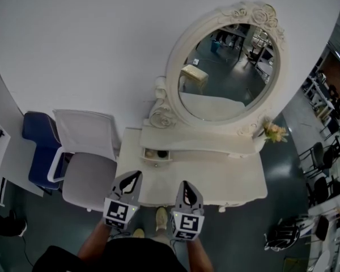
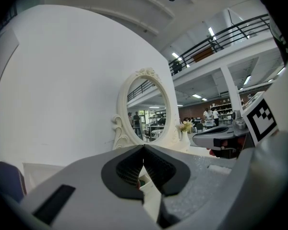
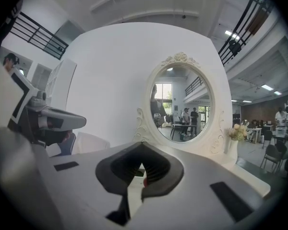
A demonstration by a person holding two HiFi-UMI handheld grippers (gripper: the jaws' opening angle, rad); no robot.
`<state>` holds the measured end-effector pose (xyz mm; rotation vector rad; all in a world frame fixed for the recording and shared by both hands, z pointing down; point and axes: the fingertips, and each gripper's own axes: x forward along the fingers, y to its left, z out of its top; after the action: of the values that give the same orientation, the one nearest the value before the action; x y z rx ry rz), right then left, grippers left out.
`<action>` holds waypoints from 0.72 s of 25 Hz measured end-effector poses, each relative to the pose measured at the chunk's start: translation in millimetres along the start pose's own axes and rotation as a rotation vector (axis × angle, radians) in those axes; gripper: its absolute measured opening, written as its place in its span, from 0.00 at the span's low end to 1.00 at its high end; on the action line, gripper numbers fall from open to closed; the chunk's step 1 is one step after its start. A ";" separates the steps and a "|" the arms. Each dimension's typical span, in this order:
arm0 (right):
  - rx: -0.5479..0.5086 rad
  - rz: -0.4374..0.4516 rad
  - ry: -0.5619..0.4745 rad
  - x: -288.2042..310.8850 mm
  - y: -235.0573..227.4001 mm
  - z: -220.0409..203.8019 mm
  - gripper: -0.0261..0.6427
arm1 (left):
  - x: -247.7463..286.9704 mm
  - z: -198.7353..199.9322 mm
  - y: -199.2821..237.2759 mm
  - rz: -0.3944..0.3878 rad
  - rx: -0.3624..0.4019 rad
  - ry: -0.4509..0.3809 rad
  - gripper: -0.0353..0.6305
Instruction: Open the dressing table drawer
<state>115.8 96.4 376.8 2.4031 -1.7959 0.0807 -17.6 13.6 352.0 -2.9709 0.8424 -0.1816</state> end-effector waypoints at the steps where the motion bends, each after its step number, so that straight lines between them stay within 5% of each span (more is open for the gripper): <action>1: 0.003 0.002 0.000 0.7 0.4 -0.4 0.03 | 0.2 -0.4 0.3 0.000 -0.001 0.001 0.06; 18: 0.001 0.016 0.025 11.6 1.6 -7.0 0.03 | 7.3 -2.3 5.3 0.007 -0.009 0.004 0.06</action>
<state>117.9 85.9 385.2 2.3777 -1.8056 0.1130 -14.5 5.2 354.5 -2.9760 0.8568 -0.1838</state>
